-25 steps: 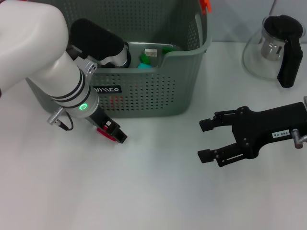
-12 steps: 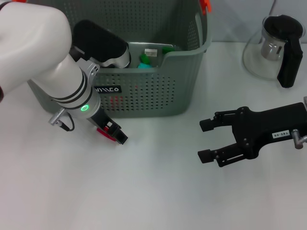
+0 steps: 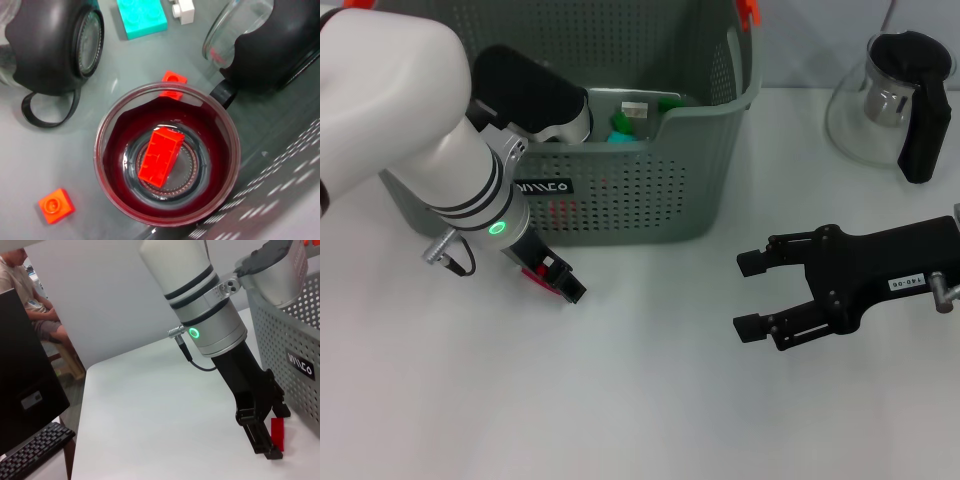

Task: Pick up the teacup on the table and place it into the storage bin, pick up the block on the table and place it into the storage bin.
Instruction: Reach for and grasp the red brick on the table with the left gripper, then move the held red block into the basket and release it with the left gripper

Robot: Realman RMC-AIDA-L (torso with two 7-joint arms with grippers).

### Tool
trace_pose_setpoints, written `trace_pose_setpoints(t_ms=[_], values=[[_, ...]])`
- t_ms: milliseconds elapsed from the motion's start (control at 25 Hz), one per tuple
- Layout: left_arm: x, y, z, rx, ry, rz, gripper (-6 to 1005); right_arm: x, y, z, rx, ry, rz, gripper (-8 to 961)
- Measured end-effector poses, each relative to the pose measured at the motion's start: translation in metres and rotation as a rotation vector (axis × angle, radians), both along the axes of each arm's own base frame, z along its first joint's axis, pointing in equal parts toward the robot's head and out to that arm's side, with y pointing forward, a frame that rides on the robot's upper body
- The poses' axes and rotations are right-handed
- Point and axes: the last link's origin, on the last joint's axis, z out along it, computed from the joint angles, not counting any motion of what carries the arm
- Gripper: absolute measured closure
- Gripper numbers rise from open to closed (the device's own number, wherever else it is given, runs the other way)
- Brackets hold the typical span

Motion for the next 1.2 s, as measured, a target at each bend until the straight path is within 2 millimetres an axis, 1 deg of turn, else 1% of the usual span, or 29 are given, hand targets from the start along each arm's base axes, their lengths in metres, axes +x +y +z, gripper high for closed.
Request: trace_pose_setpoints(t_ms=[560,800,1000,1200], values=[[0.0001,0.0010,-0.0010,0.001,0.000,-0.002,123,0.0006,-0.0002,0.0008,0.002,0.004,-0.005,25],[0.0003,0.0010,-0.0009,0.001,0.001,-0.002,325,0.0013,-0.0007,0.0009,0.002,0.004,-0.006,25],[0.0011,-0.0008,-0.0004,-0.012,0.005,0.005,335,0.0017,-0.0012,0.0009,0.001,0.005,-0.007,25],[0.0083,-0.0075,0.0089,-0.050,0.019,0.014,335,0.0020,-0.0012,0.0011,0.001,0.004,-0.007,25]])
